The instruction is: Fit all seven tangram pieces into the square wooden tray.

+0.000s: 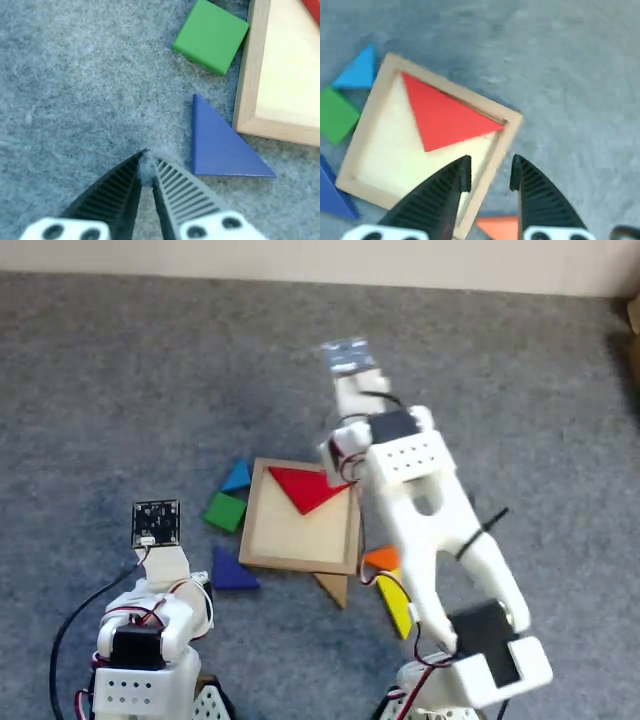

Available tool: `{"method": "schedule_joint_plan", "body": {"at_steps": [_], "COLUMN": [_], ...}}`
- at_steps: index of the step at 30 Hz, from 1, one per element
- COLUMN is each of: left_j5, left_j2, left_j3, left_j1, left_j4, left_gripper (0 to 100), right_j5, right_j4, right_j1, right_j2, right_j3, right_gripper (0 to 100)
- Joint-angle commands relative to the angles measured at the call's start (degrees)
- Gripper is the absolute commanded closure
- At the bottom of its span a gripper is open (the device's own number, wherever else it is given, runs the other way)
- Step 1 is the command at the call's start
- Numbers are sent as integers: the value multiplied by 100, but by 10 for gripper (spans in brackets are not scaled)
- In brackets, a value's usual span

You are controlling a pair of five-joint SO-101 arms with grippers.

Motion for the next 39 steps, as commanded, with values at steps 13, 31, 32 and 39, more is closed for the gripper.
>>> {"method": "schedule_joint_plan", "body": {"at_steps": [13, 31, 32, 39], "left_j5": [-9, -9, -9, -9], "left_j2": [-57, -57, -57, -57], "left_j3": [119, 119, 119, 119], "left_j1": [-48, -48, -48, -48], "left_j4": [26, 26, 26, 26], "left_gripper": [995, 995, 995, 995], "right_j5": [-1582, -2690, -2708, -2716], "right_j4": [1147, 75, -127, -1042], "right_j1": [365, 374, 365, 92], "right_j2": [-1560, -1710, -1710, -1710], "right_j3": [1490, 3336, 3512, 4259], "right_gripper": [865, 642, 642, 642]}}
